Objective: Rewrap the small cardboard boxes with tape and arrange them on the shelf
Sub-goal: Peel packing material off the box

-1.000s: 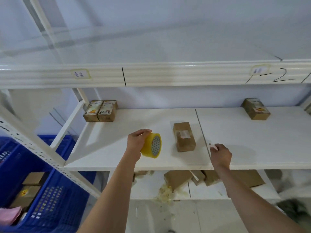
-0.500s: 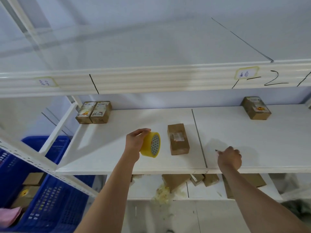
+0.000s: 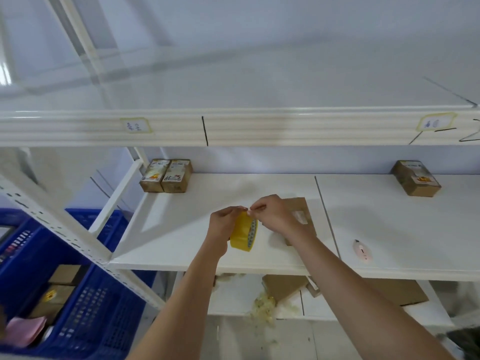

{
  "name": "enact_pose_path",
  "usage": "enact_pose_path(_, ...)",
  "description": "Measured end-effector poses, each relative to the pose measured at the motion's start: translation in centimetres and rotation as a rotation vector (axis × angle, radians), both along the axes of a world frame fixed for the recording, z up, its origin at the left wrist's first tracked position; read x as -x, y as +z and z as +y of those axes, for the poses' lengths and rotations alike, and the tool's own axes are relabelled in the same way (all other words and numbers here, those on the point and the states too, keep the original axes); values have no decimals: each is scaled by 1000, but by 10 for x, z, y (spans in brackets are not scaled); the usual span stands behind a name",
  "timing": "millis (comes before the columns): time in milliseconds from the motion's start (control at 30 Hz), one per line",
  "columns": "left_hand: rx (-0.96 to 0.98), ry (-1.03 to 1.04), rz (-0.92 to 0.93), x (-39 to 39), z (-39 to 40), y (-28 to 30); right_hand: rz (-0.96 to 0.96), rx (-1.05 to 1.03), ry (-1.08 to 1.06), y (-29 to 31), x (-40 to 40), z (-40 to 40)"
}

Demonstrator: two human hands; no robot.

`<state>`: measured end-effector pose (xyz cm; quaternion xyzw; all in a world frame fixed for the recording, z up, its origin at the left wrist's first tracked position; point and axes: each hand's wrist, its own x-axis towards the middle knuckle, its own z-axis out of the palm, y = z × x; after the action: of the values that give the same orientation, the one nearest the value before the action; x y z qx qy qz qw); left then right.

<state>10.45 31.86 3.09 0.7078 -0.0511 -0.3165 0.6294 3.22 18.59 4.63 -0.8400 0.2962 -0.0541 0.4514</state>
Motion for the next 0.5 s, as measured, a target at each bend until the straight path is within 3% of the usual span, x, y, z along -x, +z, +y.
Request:
enact_pose_path(333, -6, -129, -6, -40, 69, 3, -42, 36, -66, 3, -37, 67)
enact_pose_path(500, 26, -277, 92, -67, 115, 5, -2, 61, -22, 8, -60, 99)
